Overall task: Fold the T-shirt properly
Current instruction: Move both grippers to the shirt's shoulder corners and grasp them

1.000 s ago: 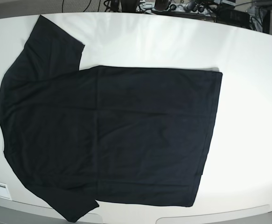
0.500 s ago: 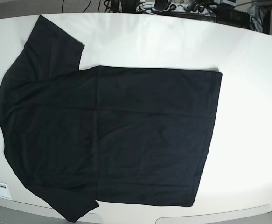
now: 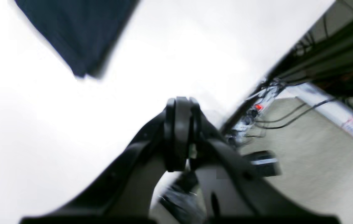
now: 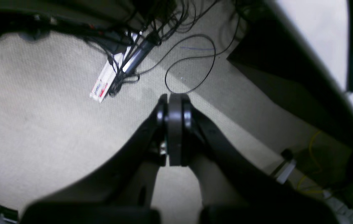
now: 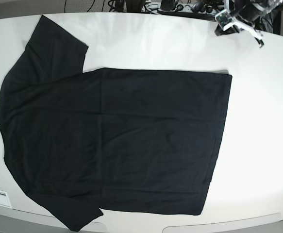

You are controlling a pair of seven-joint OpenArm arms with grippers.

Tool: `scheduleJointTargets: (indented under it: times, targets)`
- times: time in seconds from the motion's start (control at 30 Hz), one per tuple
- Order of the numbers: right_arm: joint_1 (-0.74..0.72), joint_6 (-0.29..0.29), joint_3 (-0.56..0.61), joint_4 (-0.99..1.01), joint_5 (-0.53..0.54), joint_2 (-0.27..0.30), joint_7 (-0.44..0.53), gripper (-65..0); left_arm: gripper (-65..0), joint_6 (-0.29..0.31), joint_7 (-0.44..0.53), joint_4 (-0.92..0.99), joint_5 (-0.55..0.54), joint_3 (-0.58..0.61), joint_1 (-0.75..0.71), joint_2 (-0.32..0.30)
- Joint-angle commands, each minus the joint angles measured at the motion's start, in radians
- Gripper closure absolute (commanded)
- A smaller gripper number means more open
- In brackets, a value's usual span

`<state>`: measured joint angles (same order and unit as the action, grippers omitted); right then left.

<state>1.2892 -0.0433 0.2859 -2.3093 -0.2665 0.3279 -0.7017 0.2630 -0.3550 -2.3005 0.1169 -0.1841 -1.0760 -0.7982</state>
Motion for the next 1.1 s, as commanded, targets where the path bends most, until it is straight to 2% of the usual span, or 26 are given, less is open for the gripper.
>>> scheduleJointTargets:
  times: [0.0,0.1,0.2,0.3,0.33,0.37,0.47,0.6,0.77,0.87,0.93,0.97,1.0,1.03,1.07]
  targets:
    - [0.020,0.002,0.001,-0.019,-0.016,0.005,0.008,0.0,0.0,0.027,0.042,0.012,0.020,-0.005,0.027,-0.035]
    - [0.020,0.002,0.001,-0.020,-0.031,0.005,0.008,0.0,0.0,0.142,0.177,0.114,0.082,-0.005,0.132,-0.135]
    - [-0.003,0.002,0.001,-0.020,-0.026,0.005,0.009,0.0,-1.8,0.203,0.357,0.243,0.103,0.015,0.234,-0.235]
    - [-0.026,0.001,0.001,-0.020,-0.026,0.005,0.009,0.0,-27.1,0.224,0.521,0.344,0.151,0.073,0.335,-0.319]
    - [-0.031,-0.001,0.001,-0.020,-0.026,0.005,0.010,0.0,-33.9,0.224,0.547,0.369,0.165,0.106,0.373,-0.343]
    - [-0.037,-0.002,0.001,-0.020,-0.026,0.005,0.009,0.0,-36.3,0.224,0.554,0.391,0.167,0.148,0.415,-0.364]
    - [-0.056,-0.001,0.001,-0.020,-0.026,0.005,0.008,0.0,-36.2,0.222,0.554,0.447,0.174,0.313,0.560,-0.414]
    - [-0.074,0.010,0.001,-0.020,-0.026,0.005,0.009,0.0,-36.2,0.164,0.552,0.512,0.240,0.572,0.768,-0.417]
    - [-0.073,0.008,0.001,-0.020,-0.026,0.005,0.008,0.0,-36.2,0.144,0.534,0.606,0.279,0.842,1.006,-0.373]
    - [-0.074,-0.006,0.001,-0.025,-0.036,0.005,0.011,0.0,-36.2,0.144,0.530,0.663,0.279,0.943,1.094,-0.336]
    - [-0.074,-0.003,0.001,-0.043,-0.089,0.005,0.012,0.0,-35.6,0.144,0.517,0.689,0.279,0.989,1.127,-0.315]
    - [-0.074,0.004,0.000,-0.047,-0.127,0.005,0.012,0.0,-31.7,0.144,0.494,0.695,0.279,1.004,1.138,-0.304]
    - [-0.074,0.010,0.000,-0.047,-0.163,0.005,0.012,0.0,-23.0,0.143,0.465,0.696,0.277,1.017,1.143,-0.296]
    - [-0.074,0.011,-0.003,-0.047,-0.199,0.005,0.014,0.0,-9.9,0.136,0.443,0.695,0.275,1.025,1.146,-0.287]
    - [-0.073,0.010,-0.009,-0.047,-0.219,0.006,0.025,0.0,0.0,0.125,0.428,0.692,0.274,1.028,1.145,-0.280]
